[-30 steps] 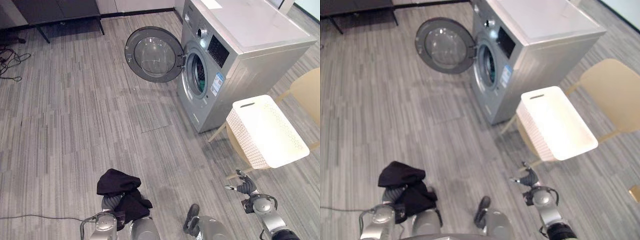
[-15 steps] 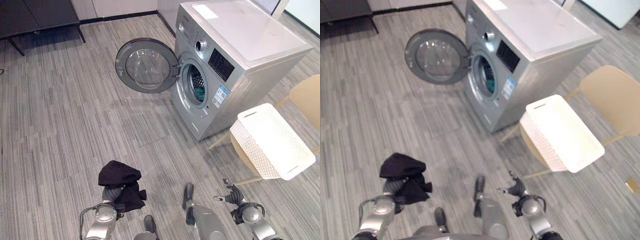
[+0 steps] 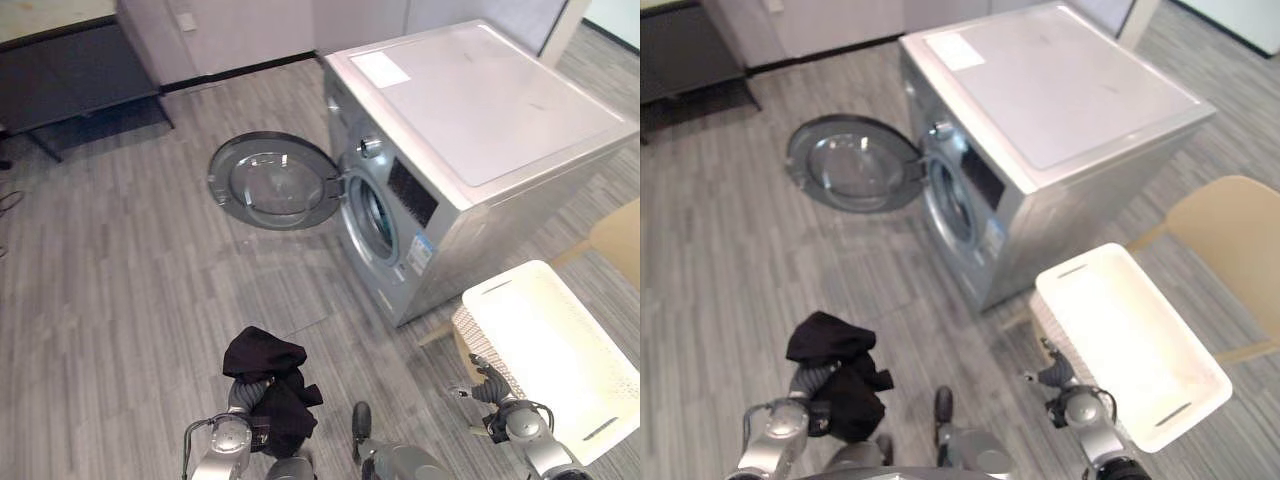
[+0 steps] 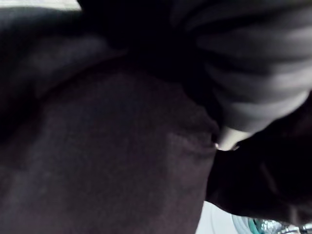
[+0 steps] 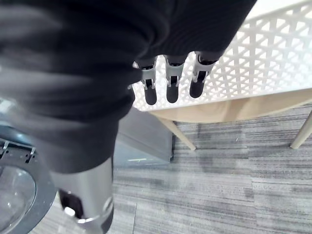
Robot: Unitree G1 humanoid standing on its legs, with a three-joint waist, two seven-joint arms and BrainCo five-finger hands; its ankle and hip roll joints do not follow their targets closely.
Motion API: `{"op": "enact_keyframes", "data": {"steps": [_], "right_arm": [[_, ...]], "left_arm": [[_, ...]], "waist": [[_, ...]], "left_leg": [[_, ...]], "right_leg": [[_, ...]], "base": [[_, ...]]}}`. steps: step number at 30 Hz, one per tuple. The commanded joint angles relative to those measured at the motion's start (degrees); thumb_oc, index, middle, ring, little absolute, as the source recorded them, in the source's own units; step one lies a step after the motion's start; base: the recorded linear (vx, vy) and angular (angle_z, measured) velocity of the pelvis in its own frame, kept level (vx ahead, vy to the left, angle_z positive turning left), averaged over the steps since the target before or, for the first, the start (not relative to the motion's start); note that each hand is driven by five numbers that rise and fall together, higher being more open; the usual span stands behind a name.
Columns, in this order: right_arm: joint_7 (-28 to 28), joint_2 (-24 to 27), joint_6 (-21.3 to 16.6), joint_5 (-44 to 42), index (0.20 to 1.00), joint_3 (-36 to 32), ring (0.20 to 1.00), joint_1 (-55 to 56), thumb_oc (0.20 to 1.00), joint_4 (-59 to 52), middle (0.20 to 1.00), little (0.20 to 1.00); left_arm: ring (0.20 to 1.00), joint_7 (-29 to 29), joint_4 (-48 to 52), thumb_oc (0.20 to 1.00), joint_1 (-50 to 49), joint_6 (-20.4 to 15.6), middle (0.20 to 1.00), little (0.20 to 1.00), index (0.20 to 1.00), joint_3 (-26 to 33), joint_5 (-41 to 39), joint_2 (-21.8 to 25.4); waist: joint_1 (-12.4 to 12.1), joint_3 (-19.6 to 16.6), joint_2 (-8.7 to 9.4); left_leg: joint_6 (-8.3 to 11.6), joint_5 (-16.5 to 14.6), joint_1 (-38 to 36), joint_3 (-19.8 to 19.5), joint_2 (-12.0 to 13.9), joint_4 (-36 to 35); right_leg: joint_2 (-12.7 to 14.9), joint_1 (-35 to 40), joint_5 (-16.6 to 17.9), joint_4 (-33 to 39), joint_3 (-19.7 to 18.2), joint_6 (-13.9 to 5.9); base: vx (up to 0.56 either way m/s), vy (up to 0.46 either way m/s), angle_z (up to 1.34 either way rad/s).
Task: Grab the laundry basket,head to the washer,open it,put in the laundry and shut it.
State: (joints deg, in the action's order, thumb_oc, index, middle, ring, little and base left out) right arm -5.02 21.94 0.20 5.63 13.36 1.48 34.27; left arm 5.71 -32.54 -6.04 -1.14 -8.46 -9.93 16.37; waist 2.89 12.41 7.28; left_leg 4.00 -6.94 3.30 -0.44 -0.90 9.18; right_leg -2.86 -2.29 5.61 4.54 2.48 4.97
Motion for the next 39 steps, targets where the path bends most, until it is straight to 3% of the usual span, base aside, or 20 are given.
{"op": "enact_keyframes", "data": {"steps": [1, 3, 7, 10, 12, 13, 15, 18, 19, 23, 26, 29, 30, 32, 33, 34, 35, 36, 37, 39], "right_arm": [[-1.13, 1.44, -1.11, -1.59, 1.0, 0.02, 1.0, 1.15, 1.0, 0.46, 1.0, 1.0], [-1.08, 1.4, -1.22, -1.54, 1.0, -0.24, 1.0, 2.05, 1.0, 0.86, 1.0, 1.0], [-0.65, 0.94, -1.35, -1.48, 1.0, 0.95, 1.0, 2.31, 1.0, 2.09, 1.0, 1.0], [-0.71, 0.72, -1.36, -1.67, 1.0, 1.24, 1.0, 2.0, 1.0, 2.7, 1.0, 1.0], [-0.92, 0.45, -1.48, -2.15, 1.0, 1.11, 1.0, 1.8, 1.0, 3.19, 1.0, 1.0], [-1.26, 0.4, -1.21, -2.12, 1.0, 0.69, 1.0, 1.83, 1.0, 3.88, 1.0, 1.0], [-1.69, -0.11, -0.99, -2.09, 1.0, 0.81, 1.0, 1.4, 1.0, 4.69, 1.0, 1.0], [-1.91, -0.25, -0.86, -1.06, 1.0, 0.44, 1.0, 1.58, 1.0, 5.28, 1.0, 1.0], [-2.03, -0.37, -0.58, -0.53, 1.0, 0.14, 1.0, 1.7, 1.0, 6.08, 1.0, 1.0], [-1.51, -1.11, -0.25, 0.22, 1.0, -0.09, 1.0, 2.24, 1.0, 7.07, 1.0, 1.0], [-0.89, -1.87, -0.28, 0.92, 1.0, -0.24, 1.0, 2.43, 1.0, 7.97, 1.0, 1.0], [-0.86, -2.37, -0.41, 0.87, 1.0, -0.03, 1.0, 1.02, 1.0, 9.32, 1.0, 1.0], [-1.08, -2.74, -0.84, 0.9, 1.0, 0.64, 1.0, -0.17, 1.0, 8.67, 1.0, 1.0], [-1.18, -3.08, -0.89, 0.61, 1.0, 0.58, 1.0, -0.46, 1.0, 8.07, 1.0, 1.0], [-1.26, -3.38, -0.93, 0.51, 1.0, 0.71, 1.0, -0.81, 1.0, 8.14, 1.0, 1.0], [-1.33, -3.87, -0.97, 0.03, 1.0, 0.6, 1.0, -1.91, 1.0, 8.74, 1.0, 1.0], [-1.5, -3.8, -1.03, 0.04, 1.0, 0.61, 1.0, -2.39, 1.0, 8.89, 1.0, 1.0], [-1.5, -3.79, -1.03, 0.03, 1.0, 0.62, 1.0, -2.4, 1.0, 8.9, 1.0, 1.0], [-1.92, -3.93, -0.97, 0.07, 1.0, 0.12, 1.0, -2.29, 1.0, 9.49, 1.0, 1.0], [-1.95, -3.9, -1.09, -0.26, 1.0, 0.26, 1.0, -1.82, 1.0, 9.07, 1.0, 1.0]], "left_arm": [[0.2, 0.43, 1.28, 0.2, 2.14, -2.41, 0.2, 0.2, 0.2, 1.17, 0.67, 2.04], [0.2, 0.05, 1.3, 0.2, 2.11, -2.2, 0.2, 0.2, 0.2, 1.0, 0.96, 2.36], [0.2, 0.13, 1.53, 0.2, 1.79, -2.42, 0.2, 0.2, 0.2, 1.26, 1.03, 3.38], [0.2, 0.29, 1.35, 0.2, 2.32, -2.41, 0.2, 0.2, 0.2, 0.89, 0.62, 3.44], [0.2, 0.79, 0.67, 0.2, 2.91, -2.54, 0.2, 0.2, 0.2, 0.78, 0.46, 3.53], [0.2, 0.99, 0.66, 0.2, 3.22, -2.47, 0.2, 0.2, 0.2, 0.95, 0.26, 3.68], [0.2, 1.63, 0.25, 0.2, 2.87, -2.63, 0.2, 0.2, 0.2, 1.67, 0.11, 3.73], [0.2, 2.14, -0.1, 0.2, 1.97, -2.66, 0.2, 0.2, 0.2, 2.24, 0.01, 3.6], [0.2, 2.57, -0.46, 0.2, 1.58, -2.53, 0.2, 0.2, 0.2, 2.68, -0.18, 3.51], [0.2, 2.86, -0.4, 0.2, 0.46, -2.74, 0.2, 0.2, 0.2, 3.21, -0.97, 3.26], [0.2, 2.25, -0.36, 0.2, -0.22, -2.46, 0.2, 0.2, 0.2, 2.9, -0.57, 3.27], [0.2, 1.81, -1.11, 0.2, 1.45, -2.25, 0.2, 0.2, 0.2, 1.45, 0.48, 3.65], [0.2, 2.17, -1.13, 0.2, 2.6, -2.23, 0.2, 0.2, 0.2, 1.1, 1.18, 4.75], [0.2, 2.11, -0.98, 0.2, 3.0, -2.39, 0.2, 0.2, 0.2, 0.86, 1.05, 4.98], [0.2, 1.95, -1.37, 0.2, 3.63, -2.49, 0.2, 0.2, 0.2, 0.37, 1.25, 4.91], [0.2, 2.1, -2.18, 0.2, 4.3, -2.61, 0.2, 0.2, 0.2, 0.25, 0.96, 4.52], [0.2, 2.21, -2.05, 0.2, 4.49, -2.72, 0.2, 0.2, 0.2, 0.5, 0.59, 4.58], [0.2, 2.21, -2.06, 0.2, 4.49, -2.72, 0.2, 0.2, 0.2, 0.51, 0.59, 4.57], [0.2, 2.66, -1.91, 0.2, 4.09, -2.57, 0.2, 0.2, 0.2, 1.52, 0.17, 4.8], [0.2, 2.34, -1.3, 0.2, 3.82, -2.8, 0.2, 0.2, 0.2, 0.73, 0.26, 4.7]], "waist": [[-0.18, -0.92, 1.16], [-0.18, -0.88, 0.84], [-1.12, -1.17, 2.08], [-1.33, -1.25, 2.38], [-1.25, -1.33, 2.27], [-1.48, -1.21, 2.22], [-3.02, -1.2, 2.12], [-4.22, -1.24, 1.81], [-4.48, -1.43, 1.52], [-5.2, -2.36, 1.6], [-5.06, -3.71, 0.89], [-4.19, -4.31, 1.01], [-3.53, -3.87, 0.47], [-3.14, -3.76, -0.35], [-2.17, -3.7, -1.04], [-0.43, -3.77, -2.52], [-0.3, -3.8, -2.94], [-0.18, -3.67, -2.96], [-0.6, -3.2, -3.41], [0.09, -2.98, -2.81]], "left_leg": [[-1.5, 0.73, 4.73, -0.95, -2.14, 3.61], [-1.62, 2.31, 4.57, 0.14, -1.39, 0.83], [-2.12, 1.83, 3.69, -6.93, -3.77, 1.21], [-2.45, 2.81, 4.17, -6.42, -3.3, -0.37], [-3.09, 5.43, 4.47, -4.67, -2.93, -3.76], [-2.64, 8.89, 8.73, -0.78, -2.14, -5.02], [-2.04, 11.67, 11.52, 0.78, -1.41, -7.18], [-1.37, 13.96, 13.19, 2.03, 0.97, -10.81], [-0.84, 14.62, 14.1, 3.19, 3.3, -12.11], [0.16, 16.13, 14.02, 3.79, 6.81, -8.44], [-0.14, 15.65, 12.75, 4.35, 6.93, -7.04], [-1.35, 13.15, 11.14, 6.47, 4.64, -4.61], [-2.88, 10.94, 9.01, 7.94, 3.89, -5.12], [-3.34, 10.32, 7.51, 8.27, 4.08, -5.88], [-3.65, 9.56, 4.83, 8.65, 3.69, -7.56], [-3.59, 8.25, 1.49, 9.78, 3.5, -9.48], [-3.36, 7.89, 0.85, 10.73, 3.82, -9.69], [-3.35, 7.81, 0.68, 10.61, 3.81, -9.71], [-2.45, 6.97, -0.92, 12.99, 5.3, -9.45], [-2.14, 6.58, -1.02, 12.61, 5.14, -8.3]], "right_leg": [[3.13, 0.88, -7.01, -2.41, 1.64, -8.23], [2.04, 1.16, -8.11, -3.11, 0.99, -7.76], [-0.76, 1.01, -9.09, -5.34, -4.27, -6.96], [-0.88, 1.33, -9.6, -5.49, -4.36, -6.9], [-1.23, 1.16, -10.4, -6.09, -3.95, -7.01], [-1.35, 2.1, -11.46, -6.39, -3.8, -6.96], [-2.1, 4.42, -12.62, -6.75, -5.63, -6.95], [-1.91, 8.36, -14.77, -7.68, -7.19, -7.03], [-1.17, 10.58, -16.01, -8.82, -8.41, -7.27], [2.23, 14.85, -16.42, -10.66, -10.23, -8.52], [4.07, 15.25, -15.25, -13.03, -10.45, -9.79], [6.67, 11.16, -6.36, -20.48, -10.48, -12.78], [7.1, 7.22, -1.72, -27.47, -11.0, -14.35], [6.96, 3.96, -1.93, -29.67, -9.96, -14.03], [6.76, 1.4, -4.23, -28.59, -8.66, -13.26], [6.81, -1.42, -9.0, -21.65, -3.94, -12.28], [7.12, -3.32, -8.93, -18.45, -0.91, -12.36], [7.14, -3.05, -8.99, -18.36, -0.78, -12.36], [9.56, -3.13, -9.33, -14.48, 8.65, -12.77], [8.67, -2.12, -9.89, -13.59, 7.25, -12.13]], "base": [[0.11, -0.033, -0.35], [0.15, -0.024, -0.27], [0.16, -0.011, -0.41], [0.18, -0.005, -0.29], [0.22, 0.017, -0.1], [0.24, 0.03, -0.01], [0.38, 0.039, -0.6], [0.46, 0.093, -0.5], [0.64, 0.191, -0.3], [0.55, 0.22, -0.46], [0.44, 0.213, -0.77], [0.36, 0.204, -0.2], [0.34, 0.218, -0.25], [0.19, 0.135, -0.4], [0.25, 0.135, -0.39], [0.29, 0.135, -0.41], [0.2, 0.074, -0.39], [0.06, -0.03, -0.53], [0.03, -0.029, -0.57], [0.04, -0.076, -0.26]]}}
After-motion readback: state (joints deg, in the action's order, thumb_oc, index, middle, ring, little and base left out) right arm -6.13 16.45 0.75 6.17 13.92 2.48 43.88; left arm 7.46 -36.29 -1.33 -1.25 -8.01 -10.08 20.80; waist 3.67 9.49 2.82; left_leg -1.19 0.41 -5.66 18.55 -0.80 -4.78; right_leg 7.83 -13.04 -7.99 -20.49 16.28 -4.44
